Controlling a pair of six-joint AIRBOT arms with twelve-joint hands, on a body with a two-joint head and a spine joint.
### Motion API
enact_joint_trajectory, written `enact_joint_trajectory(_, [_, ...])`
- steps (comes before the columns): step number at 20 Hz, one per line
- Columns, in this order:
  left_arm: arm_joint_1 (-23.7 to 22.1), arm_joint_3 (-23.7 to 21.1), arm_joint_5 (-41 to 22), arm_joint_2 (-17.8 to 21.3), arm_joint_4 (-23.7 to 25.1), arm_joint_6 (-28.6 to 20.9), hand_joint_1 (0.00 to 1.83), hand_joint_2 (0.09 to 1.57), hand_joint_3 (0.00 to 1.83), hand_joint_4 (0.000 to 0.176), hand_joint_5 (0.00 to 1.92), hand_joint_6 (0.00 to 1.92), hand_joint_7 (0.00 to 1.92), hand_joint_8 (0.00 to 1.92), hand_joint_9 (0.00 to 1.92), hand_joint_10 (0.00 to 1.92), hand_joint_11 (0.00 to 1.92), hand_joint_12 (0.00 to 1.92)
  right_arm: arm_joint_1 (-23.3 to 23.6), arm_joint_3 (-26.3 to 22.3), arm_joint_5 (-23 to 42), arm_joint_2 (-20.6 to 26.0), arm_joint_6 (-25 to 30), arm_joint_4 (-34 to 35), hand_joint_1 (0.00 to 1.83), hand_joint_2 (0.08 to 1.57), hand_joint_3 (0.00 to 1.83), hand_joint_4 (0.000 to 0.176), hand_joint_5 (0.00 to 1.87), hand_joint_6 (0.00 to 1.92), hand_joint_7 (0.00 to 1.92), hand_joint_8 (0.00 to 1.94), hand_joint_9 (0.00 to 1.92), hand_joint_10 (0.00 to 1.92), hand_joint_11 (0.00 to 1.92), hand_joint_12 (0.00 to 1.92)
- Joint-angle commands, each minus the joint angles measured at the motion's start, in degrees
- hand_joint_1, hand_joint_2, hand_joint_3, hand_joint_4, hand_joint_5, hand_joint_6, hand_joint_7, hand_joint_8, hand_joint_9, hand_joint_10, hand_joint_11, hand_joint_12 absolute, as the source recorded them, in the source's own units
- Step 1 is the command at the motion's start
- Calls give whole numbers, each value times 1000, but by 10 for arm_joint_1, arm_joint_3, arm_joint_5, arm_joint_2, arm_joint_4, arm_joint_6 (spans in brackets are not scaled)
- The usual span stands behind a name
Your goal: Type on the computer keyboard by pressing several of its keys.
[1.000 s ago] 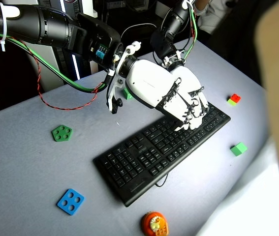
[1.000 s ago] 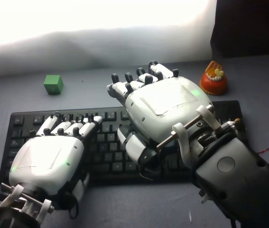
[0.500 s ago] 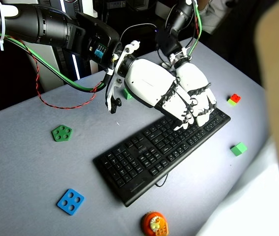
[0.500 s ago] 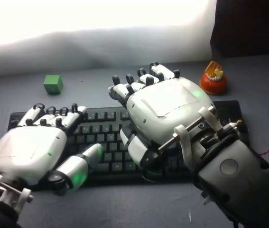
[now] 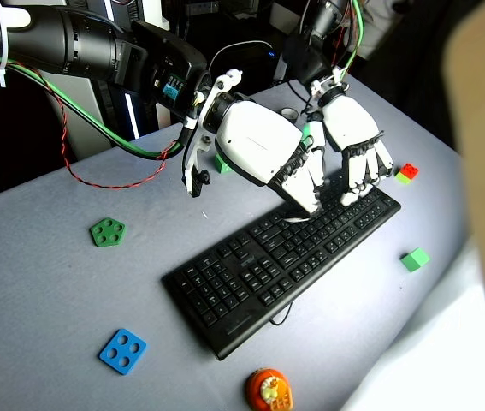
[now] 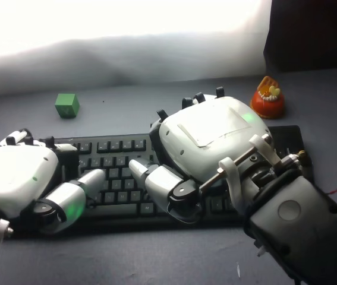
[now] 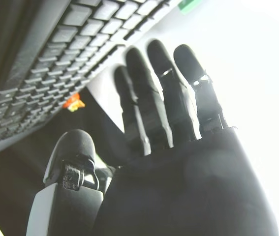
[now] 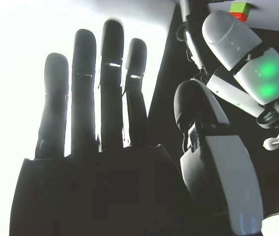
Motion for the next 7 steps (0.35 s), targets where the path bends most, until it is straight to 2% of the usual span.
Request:
enact_joint_trajectory(1, [-8, -1, -52, 9, 36, -1, 244, 1447, 0, 0, 798, 1598, 812, 1781, 779, 1910, 621, 1921, 2, -5, 28, 6, -1, -52, 78, 1436, 13, 0, 923, 1616, 1082, 1560, 960, 1819, 768, 1921])
enact_joint_trajectory(2, [-11, -2, -49, 12, 36, -1, 213, 1473, 6, 0, 854, 1652, 892, 1772, 857, 1919, 691, 1921, 2, -6, 27, 7, -1, -52, 161, 1472, 18, 0, 976, 1691, 1151, 1645, 1071, 1872, 899, 1921])
enact_joint_trajectory(3, [-14, -4, -47, 16, 36, 0, 225, 1498, 12, 0, 850, 1668, 921, 1770, 890, 1921, 729, 1921, 2, -7, 26, 10, -2, -52, 258, 1488, 15, 0, 954, 1771, 1159, 1691, 1105, 1883, 944, 1921])
enact_joint_trajectory(4, [-16, -8, -43, 20, 36, 0, 225, 1498, 12, 0, 850, 1668, 921, 1770, 890, 1921, 729, 1921, 3, -8, 26, 12, -2, -52, 258, 1488, 15, 0, 954, 1771, 1159, 1691, 1105, 1883, 944, 1921])
enact_joint_trajectory(5, [-17, -11, -41, 25, 36, 0, 279, 1501, 7, 0, 855, 1750, 926, 1814, 913, 1921, 764, 1921, 4, -9, 26, 15, -2, -52, 335, 1493, 11, 0, 918, 1821, 1143, 1711, 1092, 1889, 933, 1921])
enact_joint_trajectory(6, [-16, -14, -40, 28, 36, 0, 293, 1533, 9, 0, 843, 1903, 939, 1881, 953, 1921, 820, 1921, 4, -12, 26, 19, -4, -52, 488, 1486, 1, 0, 878, 1856, 1115, 1720, 1078, 1889, 950, 1921])
enact_joint_trajectory(7, [-15, -17, -38, 32, 36, 0, 270, 1547, 10, 0, 852, 1888, 941, 1859, 939, 1921, 804, 1921, 4, -17, 25, 24, -6, -52, 518, 1482, 0, 0, 876, 1856, 1117, 1723, 1088, 1894, 962, 1921])
